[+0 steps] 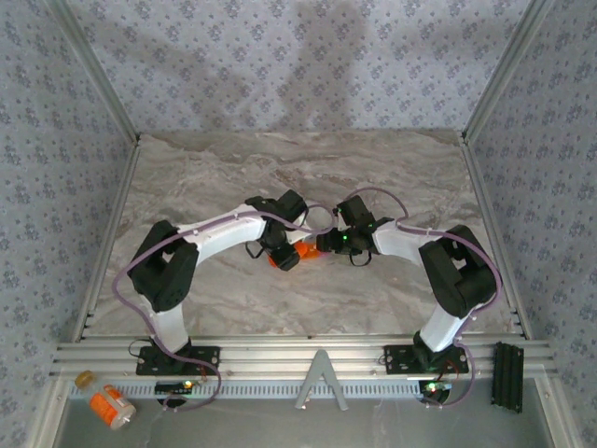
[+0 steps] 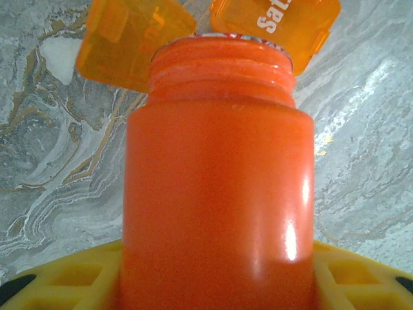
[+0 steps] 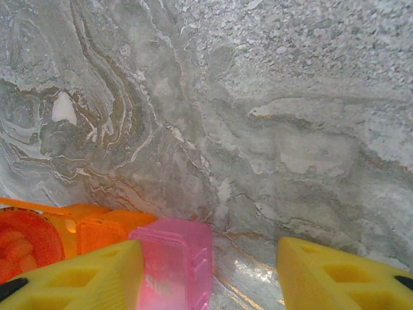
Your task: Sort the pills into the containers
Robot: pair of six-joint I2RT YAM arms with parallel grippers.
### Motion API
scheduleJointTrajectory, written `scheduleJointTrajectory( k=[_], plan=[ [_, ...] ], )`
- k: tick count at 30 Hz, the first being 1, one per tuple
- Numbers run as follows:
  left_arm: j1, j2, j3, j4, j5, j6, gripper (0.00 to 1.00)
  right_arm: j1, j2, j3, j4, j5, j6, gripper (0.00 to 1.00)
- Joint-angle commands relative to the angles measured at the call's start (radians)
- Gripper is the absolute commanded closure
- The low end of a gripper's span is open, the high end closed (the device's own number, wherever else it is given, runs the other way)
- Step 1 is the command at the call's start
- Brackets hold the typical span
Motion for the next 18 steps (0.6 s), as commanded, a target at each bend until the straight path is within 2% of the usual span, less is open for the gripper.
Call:
scheduleJointTrajectory(
  k=[1, 18],
  plan=[
    [-0.006, -0.031, -0.023, 0.021, -0.004, -0.001, 1.00, 0.008, 0.018, -0.003, -0.024, -0.009, 0.003, 0.42],
    [0.012, -0.145, -0.119, 0.154, 0.057, -0.020, 1.00, 0.003, -0.014, 0.028, -0.058, -0.009, -0.004, 0.42]
  ],
)
